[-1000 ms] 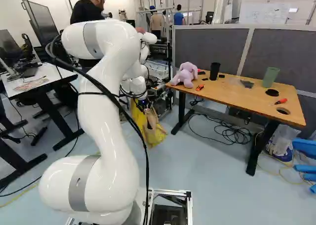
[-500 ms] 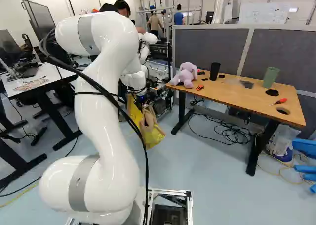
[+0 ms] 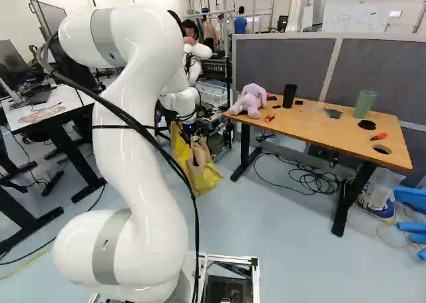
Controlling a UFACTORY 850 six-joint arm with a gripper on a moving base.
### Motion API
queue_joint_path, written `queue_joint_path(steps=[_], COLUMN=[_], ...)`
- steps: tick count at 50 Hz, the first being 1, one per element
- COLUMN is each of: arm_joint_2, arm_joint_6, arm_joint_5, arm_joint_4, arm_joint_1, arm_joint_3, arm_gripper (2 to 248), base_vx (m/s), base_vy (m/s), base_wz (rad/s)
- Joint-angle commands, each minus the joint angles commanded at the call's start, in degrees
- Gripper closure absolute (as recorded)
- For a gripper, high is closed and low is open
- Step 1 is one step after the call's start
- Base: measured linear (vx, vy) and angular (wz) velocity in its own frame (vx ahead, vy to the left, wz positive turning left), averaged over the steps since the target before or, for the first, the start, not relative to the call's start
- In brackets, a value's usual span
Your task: Pick up the bag on the ground and place it on the table
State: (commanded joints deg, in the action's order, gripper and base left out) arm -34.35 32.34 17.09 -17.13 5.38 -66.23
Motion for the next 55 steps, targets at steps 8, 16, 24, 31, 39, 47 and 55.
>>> queue_joint_path(steps=[8,16,24,31,39,47,55], arm_joint_2=[1.54,2.99,4.33,5.47,6.72,7.96,9.36], arm_joint_6=[0.0,0.0,0.0,0.0,0.0,0.0,0.0], arm_joint_5=[0.0,0.04,0.37,0.73,1.17,1.64,2.1], arm_joint_4=[0.0,-0.04,-0.47,-1.01,-1.77,-2.63,-3.48], arm_joint_1=[0.0,0.07,0.2,0.36,0.56,0.74,0.79], arm_joint_3=[0.67,1.2,1.56,1.82,2.03,2.25,2.67], arm_gripper=[228,228,228,228,228,228,228], base_vx=[0.0,0.0,0.0,0.0,0.0,0.0,0.0], base_vy=[0.0,0.0,0.0,0.0,0.0,0.0,0.0], base_wz=[0.0,0.0,0.0,0.0,0.0,0.0,0.0])
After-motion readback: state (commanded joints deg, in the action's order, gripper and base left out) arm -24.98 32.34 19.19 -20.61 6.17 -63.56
